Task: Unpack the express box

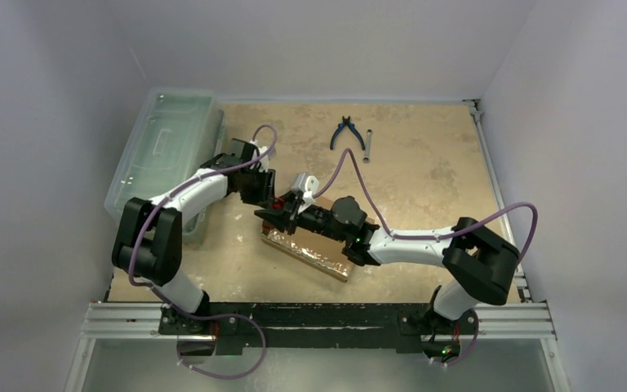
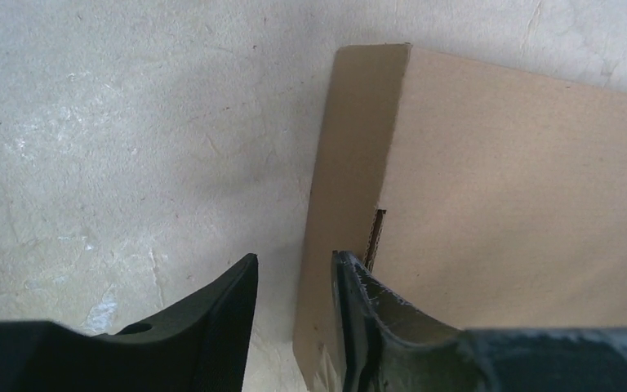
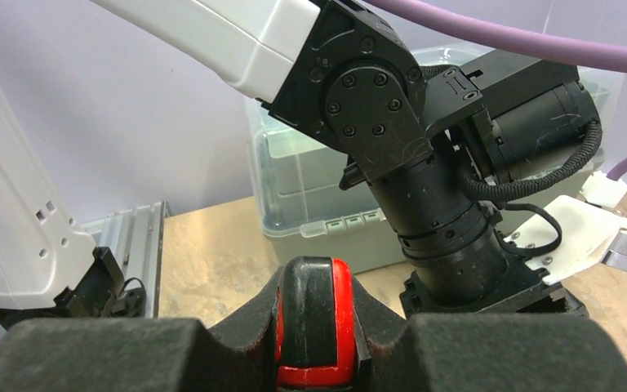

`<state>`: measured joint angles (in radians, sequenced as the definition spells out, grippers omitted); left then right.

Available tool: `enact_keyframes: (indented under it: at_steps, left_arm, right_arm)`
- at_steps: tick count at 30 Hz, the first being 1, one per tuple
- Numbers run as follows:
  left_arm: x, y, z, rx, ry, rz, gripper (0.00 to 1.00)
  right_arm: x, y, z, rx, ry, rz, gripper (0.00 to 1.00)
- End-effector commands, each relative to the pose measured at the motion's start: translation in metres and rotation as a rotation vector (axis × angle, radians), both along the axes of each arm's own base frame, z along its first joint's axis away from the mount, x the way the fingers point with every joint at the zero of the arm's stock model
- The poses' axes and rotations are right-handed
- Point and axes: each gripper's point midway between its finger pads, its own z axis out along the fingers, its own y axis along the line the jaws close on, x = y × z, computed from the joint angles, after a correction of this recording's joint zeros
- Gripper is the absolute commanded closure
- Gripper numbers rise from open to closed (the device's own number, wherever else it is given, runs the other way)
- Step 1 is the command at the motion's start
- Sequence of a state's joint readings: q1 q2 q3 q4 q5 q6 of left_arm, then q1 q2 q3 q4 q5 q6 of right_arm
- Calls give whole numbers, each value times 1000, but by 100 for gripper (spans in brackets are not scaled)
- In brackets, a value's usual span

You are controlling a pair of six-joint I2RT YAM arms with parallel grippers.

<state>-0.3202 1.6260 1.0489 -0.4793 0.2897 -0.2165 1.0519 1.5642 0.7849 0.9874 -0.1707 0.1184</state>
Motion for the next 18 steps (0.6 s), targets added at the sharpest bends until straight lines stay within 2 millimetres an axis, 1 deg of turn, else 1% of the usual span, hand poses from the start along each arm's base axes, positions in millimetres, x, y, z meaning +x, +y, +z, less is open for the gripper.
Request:
enact_keyframes:
  at_steps: [1, 3, 5, 7, 10, 11, 14, 18]
  left_arm:
    - [11, -5, 28, -54, -110, -14, 58]
    - [18, -2, 39, -54, -145, 5, 53]
    - [21, -8, 48, -119, -158, 9, 48]
    - [16, -23, 51, -218, -134, -33, 44]
    - [5, -38, 45, -303, -72, -101, 41]
    - [2, -40, 40, -313, -52, -105, 42]
    - [0, -38, 25, -293, 4, -90, 56]
    - [-4, -40, 13, -299, 52, -93, 60]
  right_arm:
    - [-3, 2, 41, 91, -65, 11, 100]
    - [-3, 2, 39, 84, -61, 7, 100]
    - [-2, 1, 35, 74, -57, 2, 100]
    - [-1, 1, 33, 67, -55, -2, 100]
    - [0, 1, 30, 55, -56, -7, 100]
    - [0, 1, 29, 51, -56, -7, 100]
    - [1, 2, 28, 50, -53, -9, 100]
    - [2, 5, 24, 45, -50, -7, 100]
